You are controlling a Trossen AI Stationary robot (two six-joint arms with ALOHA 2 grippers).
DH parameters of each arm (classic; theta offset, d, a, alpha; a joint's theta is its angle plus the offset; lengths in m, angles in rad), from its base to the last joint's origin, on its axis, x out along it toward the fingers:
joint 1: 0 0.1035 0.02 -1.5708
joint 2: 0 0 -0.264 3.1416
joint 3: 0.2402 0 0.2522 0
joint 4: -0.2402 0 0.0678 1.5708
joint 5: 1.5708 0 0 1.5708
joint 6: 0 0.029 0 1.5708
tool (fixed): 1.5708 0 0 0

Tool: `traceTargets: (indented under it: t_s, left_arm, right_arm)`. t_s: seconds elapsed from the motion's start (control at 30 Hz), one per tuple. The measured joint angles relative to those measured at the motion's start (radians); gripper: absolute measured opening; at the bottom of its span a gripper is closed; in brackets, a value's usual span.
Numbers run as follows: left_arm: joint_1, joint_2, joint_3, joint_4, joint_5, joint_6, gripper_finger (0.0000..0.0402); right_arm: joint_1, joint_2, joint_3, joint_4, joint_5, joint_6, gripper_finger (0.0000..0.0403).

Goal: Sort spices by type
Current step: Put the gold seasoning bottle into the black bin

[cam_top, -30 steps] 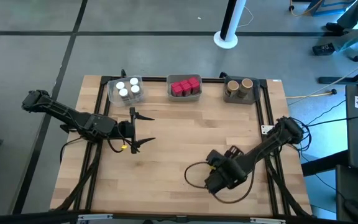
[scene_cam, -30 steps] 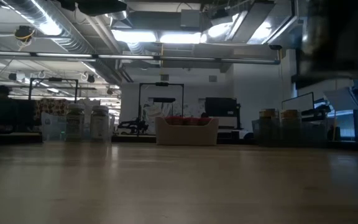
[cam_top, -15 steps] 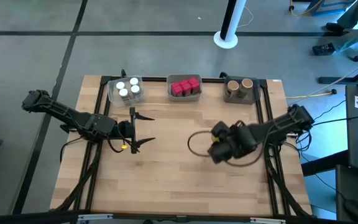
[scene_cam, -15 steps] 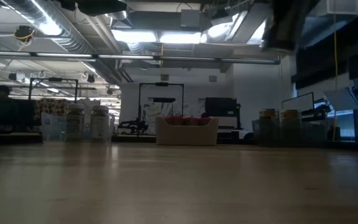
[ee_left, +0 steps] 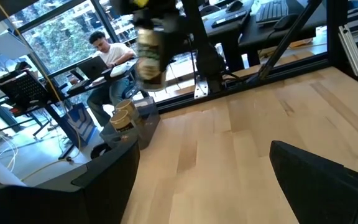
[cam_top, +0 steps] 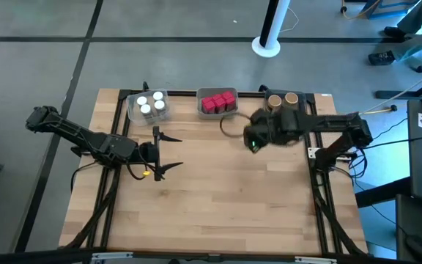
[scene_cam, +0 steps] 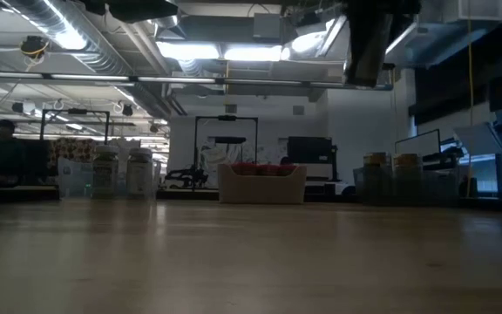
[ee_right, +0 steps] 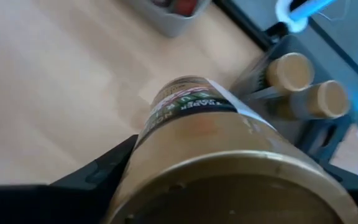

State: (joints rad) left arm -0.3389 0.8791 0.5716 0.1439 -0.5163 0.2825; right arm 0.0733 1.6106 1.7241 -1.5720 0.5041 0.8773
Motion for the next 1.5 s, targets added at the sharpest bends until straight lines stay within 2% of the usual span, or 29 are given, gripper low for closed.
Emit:
traceTargets:
  t_s: [0.4,0.73,0.9,1.5]
  left_arm:
    - [0.000,0.000,0.000,0.003,0.000,-0.023,0.0347]
    - [0.000,0.000,0.000,-0.031,0.000,-0.092,0.0347]
    - [0.000,0.000,0.000,-0.029,0.000,-0.088,0.0347]
    - [0.000,0.000,0.000,-0.028,0.000,-0.066,0.0347]
  right_arm:
    - [-0.276,-0.025,-0.021,0.009,0.012,-0.229,0.0284]
    - [-0.465,-0.204,-0.349,0.016,0.016,-0.224,0.0284]
    - [-0.538,-0.255,-0.467,0.126,-0.010,-0.224,0.0284]
    - [-0.718,-0.249,-0.713,0.546,-0.024,-0.351,0.0284]
